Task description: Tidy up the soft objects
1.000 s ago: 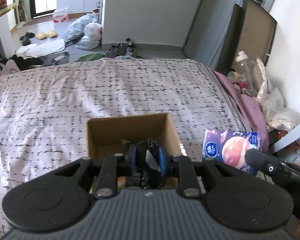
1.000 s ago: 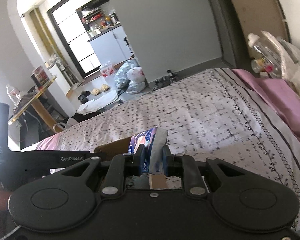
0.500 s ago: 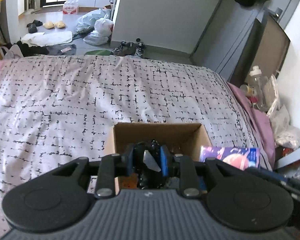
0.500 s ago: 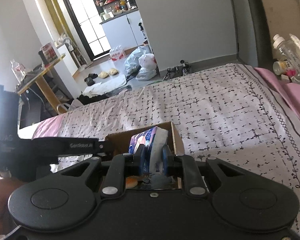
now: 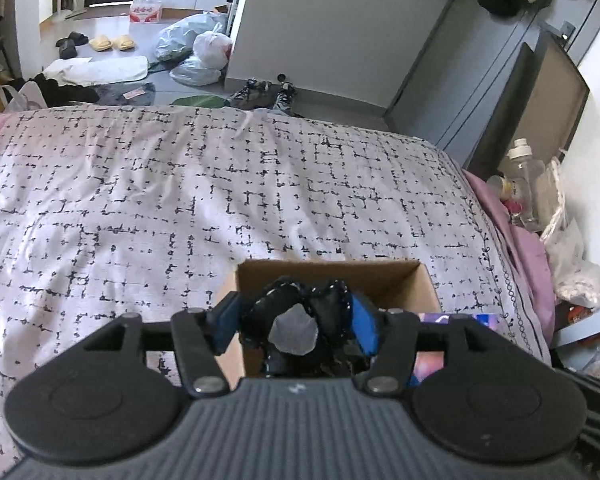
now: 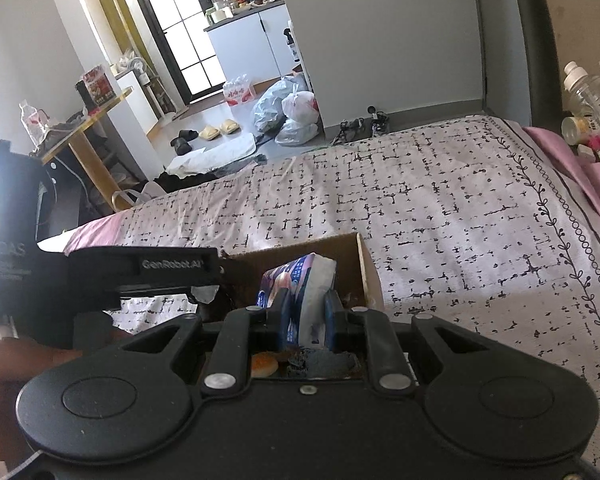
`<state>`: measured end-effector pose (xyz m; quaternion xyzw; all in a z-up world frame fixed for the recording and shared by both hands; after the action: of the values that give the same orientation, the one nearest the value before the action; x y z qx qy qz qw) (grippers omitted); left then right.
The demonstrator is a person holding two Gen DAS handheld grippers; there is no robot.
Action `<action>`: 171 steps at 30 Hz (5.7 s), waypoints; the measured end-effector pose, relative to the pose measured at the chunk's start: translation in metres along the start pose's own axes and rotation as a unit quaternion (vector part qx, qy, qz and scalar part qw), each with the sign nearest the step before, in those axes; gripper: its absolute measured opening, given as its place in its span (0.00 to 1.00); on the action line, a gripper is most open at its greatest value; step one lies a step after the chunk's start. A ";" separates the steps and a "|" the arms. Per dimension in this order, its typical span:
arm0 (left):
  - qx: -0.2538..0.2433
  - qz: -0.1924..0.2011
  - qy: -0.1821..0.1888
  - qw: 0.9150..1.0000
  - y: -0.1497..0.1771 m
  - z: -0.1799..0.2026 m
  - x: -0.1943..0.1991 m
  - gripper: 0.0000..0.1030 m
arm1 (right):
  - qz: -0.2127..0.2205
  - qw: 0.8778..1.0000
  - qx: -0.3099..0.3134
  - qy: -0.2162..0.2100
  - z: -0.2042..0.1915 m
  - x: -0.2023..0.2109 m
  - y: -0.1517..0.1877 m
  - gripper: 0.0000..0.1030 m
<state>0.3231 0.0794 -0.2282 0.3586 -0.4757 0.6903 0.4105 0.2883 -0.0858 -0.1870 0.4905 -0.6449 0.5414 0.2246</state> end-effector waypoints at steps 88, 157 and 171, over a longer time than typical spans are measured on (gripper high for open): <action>-0.016 0.075 -0.125 0.989 0.185 0.084 0.214 1.00 | 0.053 0.995 0.078 -0.014 0.029 0.209 0.101 1.00; -0.078 0.065 -0.067 0.993 0.213 0.106 0.196 1.00 | 0.060 0.996 0.065 0.026 0.059 0.205 0.122 1.00; -0.072 0.072 -0.063 0.993 0.213 0.106 0.198 1.00 | 0.062 0.995 0.079 0.028 0.052 0.208 0.119 1.00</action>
<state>0.0606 -0.0215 -0.0994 0.3358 -0.5742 0.6577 0.3534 0.1097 -0.2225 -0.0897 0.4508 -0.6226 0.6170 0.1689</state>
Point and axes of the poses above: each gripper's, at about its wrist camera, not at the fingertips, and x roughly against the way its jaws point, z to its right, y to its underside, the point moved 7 cm from there along -x, roughly the way its jaws point, and after that the axes turned 14 degrees about -z, right-handed, at the moved point
